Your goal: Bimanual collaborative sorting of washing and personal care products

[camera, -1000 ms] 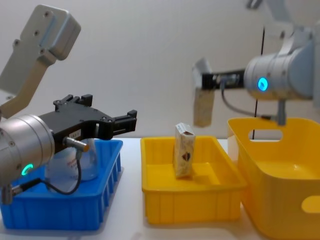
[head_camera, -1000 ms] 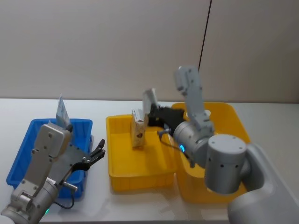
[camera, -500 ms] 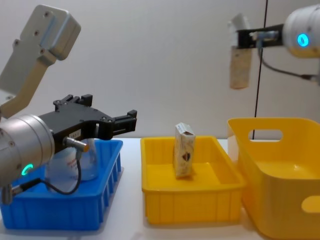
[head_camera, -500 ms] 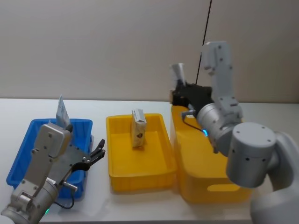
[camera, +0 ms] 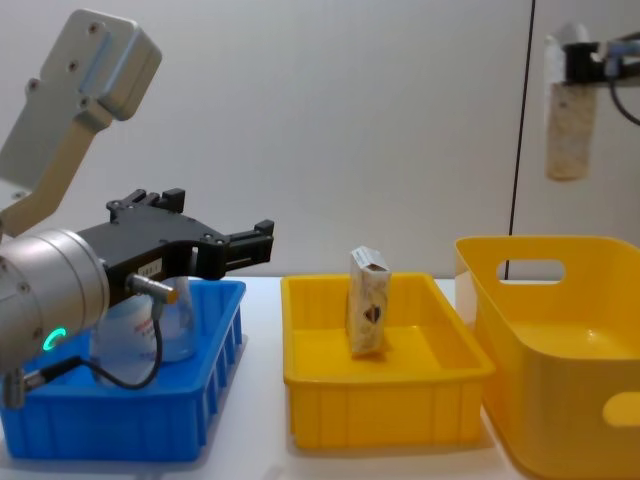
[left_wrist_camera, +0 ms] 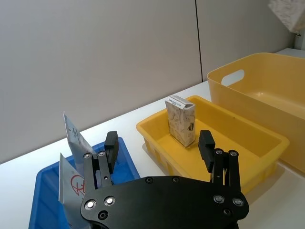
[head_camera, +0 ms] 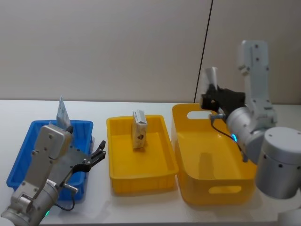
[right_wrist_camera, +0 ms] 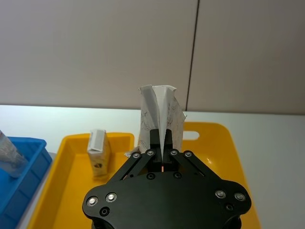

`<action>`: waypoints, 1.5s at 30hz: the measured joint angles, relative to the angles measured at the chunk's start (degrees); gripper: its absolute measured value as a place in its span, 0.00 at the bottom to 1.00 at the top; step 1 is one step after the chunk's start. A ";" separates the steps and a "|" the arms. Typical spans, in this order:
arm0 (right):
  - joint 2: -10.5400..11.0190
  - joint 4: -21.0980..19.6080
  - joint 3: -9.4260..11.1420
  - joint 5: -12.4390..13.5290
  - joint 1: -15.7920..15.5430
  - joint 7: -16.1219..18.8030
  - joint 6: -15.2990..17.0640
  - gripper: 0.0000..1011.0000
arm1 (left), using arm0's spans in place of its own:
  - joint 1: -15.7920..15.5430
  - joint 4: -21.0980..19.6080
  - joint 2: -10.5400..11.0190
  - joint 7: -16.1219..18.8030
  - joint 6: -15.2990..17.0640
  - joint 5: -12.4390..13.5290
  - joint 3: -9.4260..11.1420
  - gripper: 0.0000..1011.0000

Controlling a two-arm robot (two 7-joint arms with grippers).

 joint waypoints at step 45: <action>1.22 -3.76 6.19 -0.38 -6.30 0.51 2.70 0.99 | 0.00 0.00 0.00 0.00 0.00 0.00 0.00 0.99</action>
